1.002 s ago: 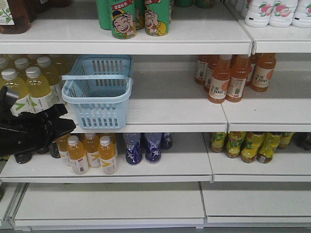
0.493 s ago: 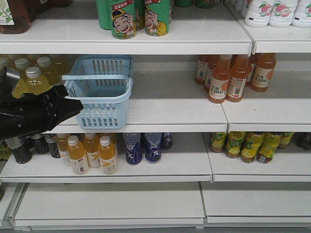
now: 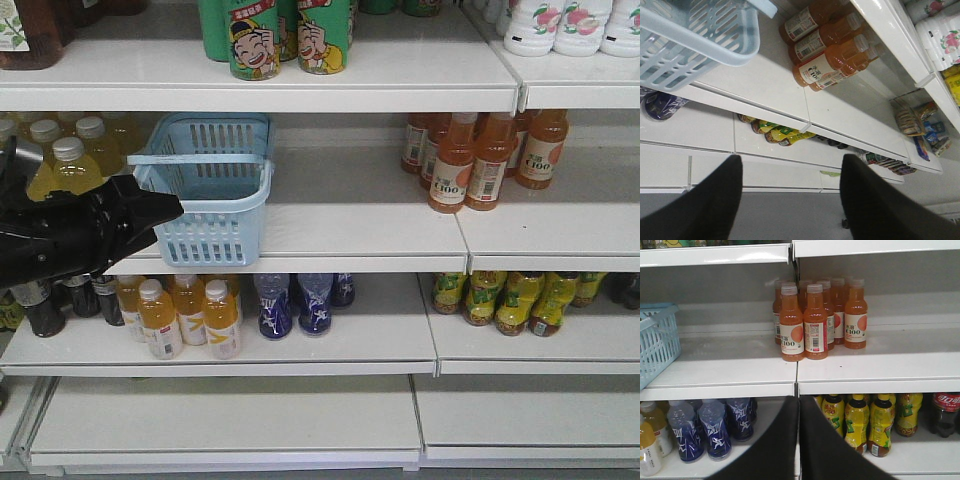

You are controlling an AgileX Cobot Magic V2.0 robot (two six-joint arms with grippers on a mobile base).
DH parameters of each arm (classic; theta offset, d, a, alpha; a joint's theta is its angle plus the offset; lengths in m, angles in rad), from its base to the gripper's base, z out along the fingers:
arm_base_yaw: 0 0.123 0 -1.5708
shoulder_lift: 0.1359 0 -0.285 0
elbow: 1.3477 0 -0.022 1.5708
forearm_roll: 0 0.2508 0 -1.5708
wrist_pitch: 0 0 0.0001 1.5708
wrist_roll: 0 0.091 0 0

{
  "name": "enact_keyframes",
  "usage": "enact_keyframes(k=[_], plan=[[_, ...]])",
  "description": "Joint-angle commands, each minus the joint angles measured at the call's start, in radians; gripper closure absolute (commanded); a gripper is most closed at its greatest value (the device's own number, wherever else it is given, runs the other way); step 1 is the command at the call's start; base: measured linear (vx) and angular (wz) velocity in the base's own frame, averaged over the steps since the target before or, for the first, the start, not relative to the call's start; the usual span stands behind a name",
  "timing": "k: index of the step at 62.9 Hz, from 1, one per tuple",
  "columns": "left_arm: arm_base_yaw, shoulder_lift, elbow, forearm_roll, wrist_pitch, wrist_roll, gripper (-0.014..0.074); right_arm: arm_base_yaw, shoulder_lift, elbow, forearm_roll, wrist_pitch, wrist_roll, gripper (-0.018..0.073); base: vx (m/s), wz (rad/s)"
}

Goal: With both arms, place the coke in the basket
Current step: 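Move the left gripper under the basket handle and close it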

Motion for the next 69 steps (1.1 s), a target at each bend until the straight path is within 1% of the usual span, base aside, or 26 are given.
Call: enact_keyframes(k=[1,15,23,30,37,39,50,57,69], plan=[[-0.002,-0.029,-0.032,-0.078,0.038,0.004,0.0132,-0.005,-0.018,0.010,-0.009,-0.078,-0.009,0.0564,0.00,0.00],[-0.002,-0.029,-0.032,-0.078,0.035,0.004,0.0132,-0.005,-0.018,0.010,-0.009,-0.078,-0.009,0.0564,0.00,0.00],[-0.002,-0.029,-0.032,-0.078,-0.023,-0.011,0.0132,-0.005,-0.018,0.010,-0.009,-0.078,-0.009,0.0564,0.00,0.00],[-0.002,-0.020,-0.032,-0.078,-0.101,-0.079,0.0132,-0.005,-0.018,0.010,-0.009,-0.078,-0.009,0.0564,0.00,0.00],[0.001,0.004,-0.037,-0.078,-0.132,-0.183,0.0132,-0.005,-0.018,0.010,-0.009,-0.078,-0.009,0.0564,0.00,0.00],[0.002,0.014,-0.045,-0.078,-0.128,-0.192,0.0132,-0.005,-0.018,0.010,-0.009,-0.078,-0.009,0.0564,0.00,0.00],[0.006,0.072,-0.123,-0.078,-0.047,-0.197,0.0132,-0.005,-0.018,0.010,-0.009,-0.078,-0.009,0.0564,0.00,0.00],[0.006,0.105,-0.172,-0.078,-0.053,-0.197,0.0132,-0.005,-0.018,0.010,-0.009,-0.078,-0.009,0.0564,0.00,0.00],[0.006,0.166,-0.268,-0.078,-0.101,-0.201,0.0132,-0.005,-0.018,0.010,-0.009,-0.078,-0.009,0.0564,0.00,0.00]])
